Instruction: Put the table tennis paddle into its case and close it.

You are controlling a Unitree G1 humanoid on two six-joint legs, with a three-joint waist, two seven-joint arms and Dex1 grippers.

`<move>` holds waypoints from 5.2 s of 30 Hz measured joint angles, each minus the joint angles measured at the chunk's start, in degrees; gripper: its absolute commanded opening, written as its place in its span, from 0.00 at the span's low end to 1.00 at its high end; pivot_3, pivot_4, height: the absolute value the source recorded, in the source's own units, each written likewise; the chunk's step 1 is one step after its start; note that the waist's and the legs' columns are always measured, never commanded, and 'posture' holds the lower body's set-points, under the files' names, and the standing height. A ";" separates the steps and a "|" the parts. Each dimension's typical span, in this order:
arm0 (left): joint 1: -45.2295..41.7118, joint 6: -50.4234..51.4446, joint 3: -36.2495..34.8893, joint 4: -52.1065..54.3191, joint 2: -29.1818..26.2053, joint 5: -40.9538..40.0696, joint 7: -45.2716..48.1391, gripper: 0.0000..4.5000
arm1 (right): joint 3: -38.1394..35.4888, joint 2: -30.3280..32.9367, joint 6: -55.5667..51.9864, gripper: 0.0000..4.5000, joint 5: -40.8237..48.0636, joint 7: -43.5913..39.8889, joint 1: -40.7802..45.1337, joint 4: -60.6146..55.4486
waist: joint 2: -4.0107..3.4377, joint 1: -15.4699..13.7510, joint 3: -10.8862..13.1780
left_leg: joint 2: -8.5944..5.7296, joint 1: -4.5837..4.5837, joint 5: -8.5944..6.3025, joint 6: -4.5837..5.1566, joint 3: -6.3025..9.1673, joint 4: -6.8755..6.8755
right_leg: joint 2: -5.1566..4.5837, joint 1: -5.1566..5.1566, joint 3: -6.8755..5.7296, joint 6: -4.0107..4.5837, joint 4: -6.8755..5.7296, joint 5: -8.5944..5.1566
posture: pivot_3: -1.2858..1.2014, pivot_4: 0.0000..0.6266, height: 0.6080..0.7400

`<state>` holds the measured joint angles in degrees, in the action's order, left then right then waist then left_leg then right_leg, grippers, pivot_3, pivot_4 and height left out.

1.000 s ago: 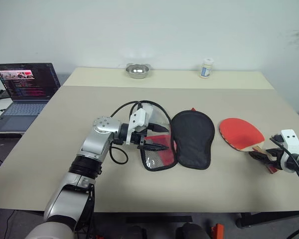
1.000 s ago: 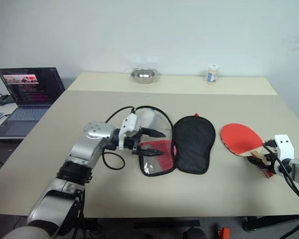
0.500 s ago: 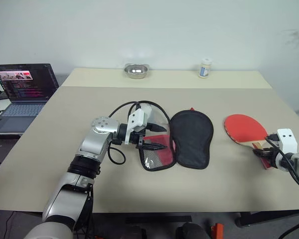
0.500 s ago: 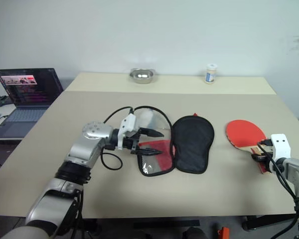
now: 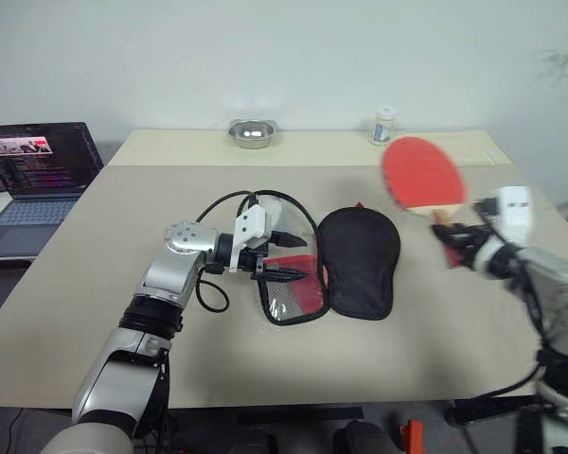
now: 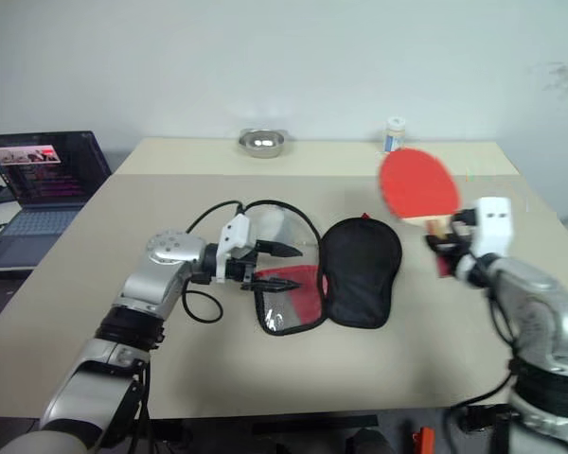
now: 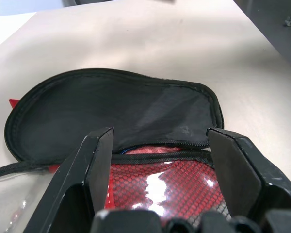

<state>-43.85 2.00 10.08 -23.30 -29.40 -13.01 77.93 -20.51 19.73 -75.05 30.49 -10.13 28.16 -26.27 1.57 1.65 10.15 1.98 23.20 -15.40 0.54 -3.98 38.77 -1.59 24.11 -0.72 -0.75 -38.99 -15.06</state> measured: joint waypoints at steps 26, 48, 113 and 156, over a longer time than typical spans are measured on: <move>0.55 0.37 -0.01 1.17 0.05 0.33 -1.06 0.74 | 9.49 -22.26 2.71 0.23 -9.03 15.30 -5.87 1.31 | 0.00 0.11 0.00 | -0.25 0.56 0.05 -0.07 0.25 0.14 | -0.01 0.33 -0.22 0.03 0.04 0.02 | 0.52 0.24 1.00; 1.57 0.10 -0.42 1.16 -0.78 0.45 -2.12 0.74 | 16.54 -9.20 2.06 0.99 -7.16 7.98 -6.60 -8.44 | 0.00 0.07 -0.01 | -0.30 0.58 0.04 -0.06 0.24 0.16 | -0.04 0.31 -0.21 0.02 0.09 0.02 | 0.52 0.24 1.00; -14.67 -8.59 -3.82 -30.02 17.81 7.24 -9.80 0.74 | -4.20 36.46 15.61 0.99 28.05 -20.70 -19.14 -10.03 | 0.26 -1.37 0.01 | -0.29 0.45 0.05 -0.06 0.46 0.27 | 0.09 0.03 -0.38 -0.01 0.08 0.04 | 0.52 0.24 1.00; 2.67 16.66 -4.98 11.94 -0.65 -4.20 -4.69 0.74 | 17.07 7.43 20.21 0.72 -2.66 -10.10 -2.16 25.57 | 0.22 -0.85 -0.03 | -0.18 0.22 0.10 -0.12 0.35 0.26 | 0.19 -0.01 -0.19 0.12 -0.02 0.10 | 0.52 0.24 1.00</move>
<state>-41.18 18.65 5.10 -11.35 -30.05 -17.21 73.25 -3.44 27.16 -54.85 27.83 -20.23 26.00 -0.70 1.78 0.80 10.13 1.80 23.41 -15.30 0.42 -3.63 39.03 -1.40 24.10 -0.91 -0.64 -39.01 -14.96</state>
